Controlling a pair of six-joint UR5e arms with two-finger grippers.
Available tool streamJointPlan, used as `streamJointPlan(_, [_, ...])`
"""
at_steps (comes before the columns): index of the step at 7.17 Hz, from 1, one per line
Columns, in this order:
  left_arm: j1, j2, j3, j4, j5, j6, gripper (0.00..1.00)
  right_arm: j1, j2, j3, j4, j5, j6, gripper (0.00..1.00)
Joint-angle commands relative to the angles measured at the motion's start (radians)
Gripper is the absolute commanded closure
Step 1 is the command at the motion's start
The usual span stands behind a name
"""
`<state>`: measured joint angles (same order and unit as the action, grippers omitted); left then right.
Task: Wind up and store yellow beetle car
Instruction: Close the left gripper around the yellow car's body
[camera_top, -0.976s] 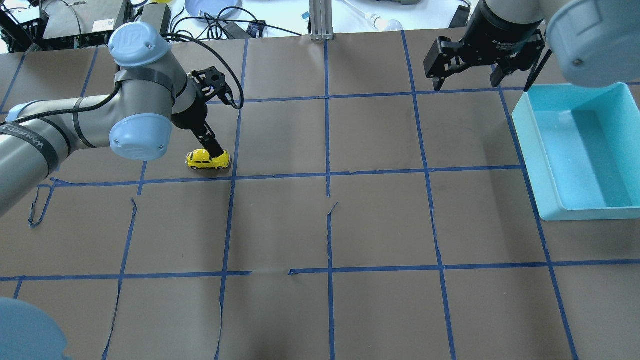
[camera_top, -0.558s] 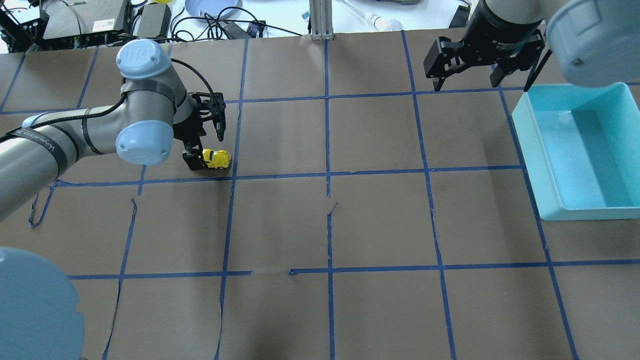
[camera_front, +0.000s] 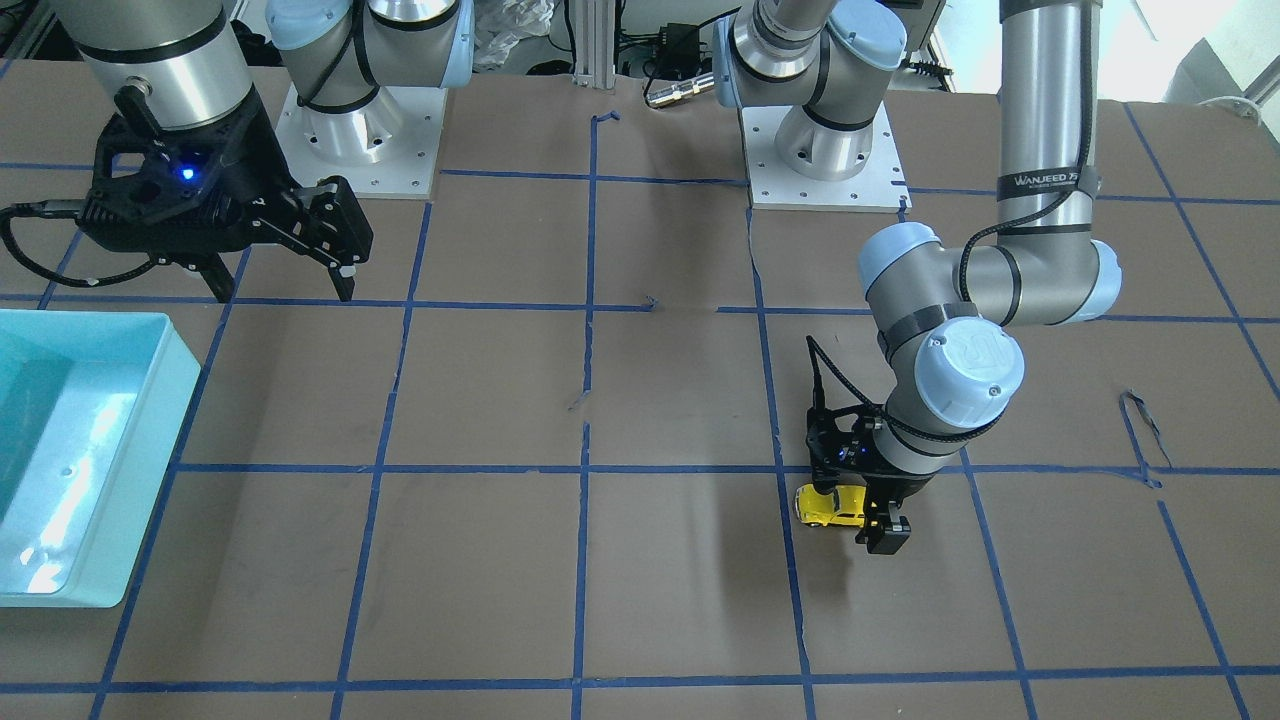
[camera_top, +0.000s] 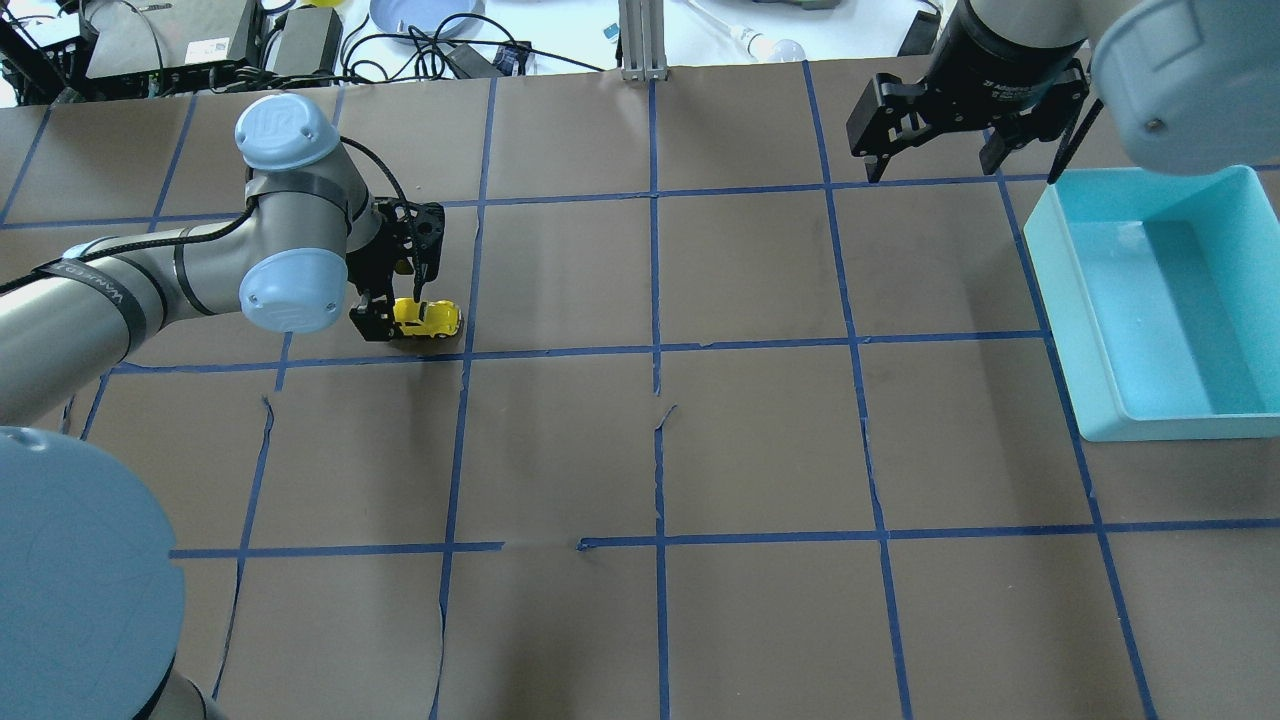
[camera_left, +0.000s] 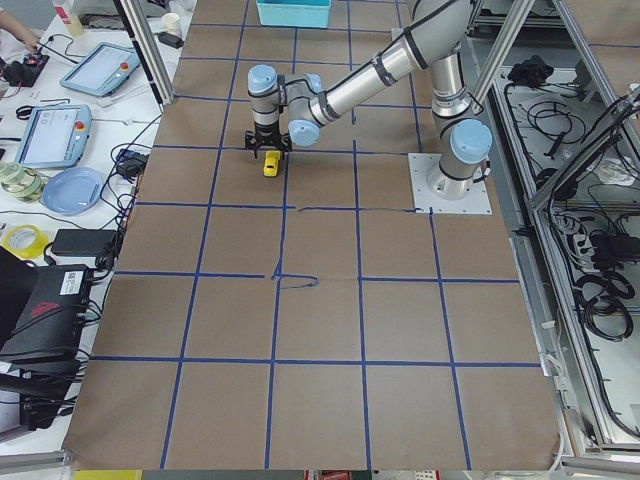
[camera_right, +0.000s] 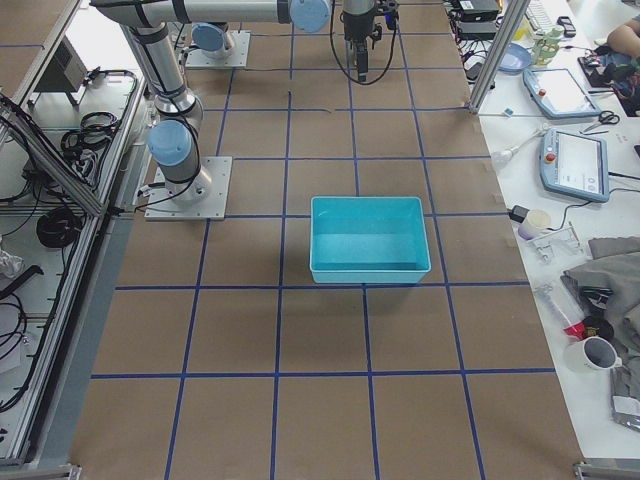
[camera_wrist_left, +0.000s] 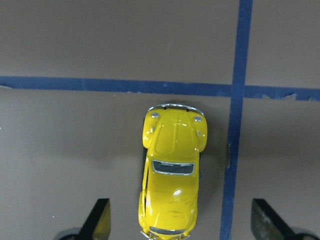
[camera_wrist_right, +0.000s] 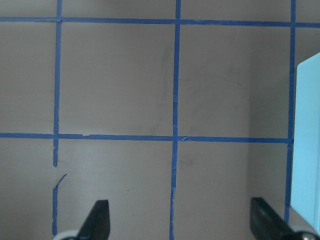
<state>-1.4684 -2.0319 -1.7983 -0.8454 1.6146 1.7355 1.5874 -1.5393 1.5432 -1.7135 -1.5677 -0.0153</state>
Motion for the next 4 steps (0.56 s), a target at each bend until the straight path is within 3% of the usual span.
streamJointPlan(1, [0.000, -0.016, 0.001, 0.008, -0.008, -0.025, 0.05, 0.000, 0.001, 0.000, 0.002, -0.002, 0.000, 0.00])
streamJointPlan(4, [0.002, -0.024, 0.001, -0.003, -0.064, -0.108, 0.08, 0.000, 0.001, 0.000, 0.002, 0.000, 0.000, 0.00])
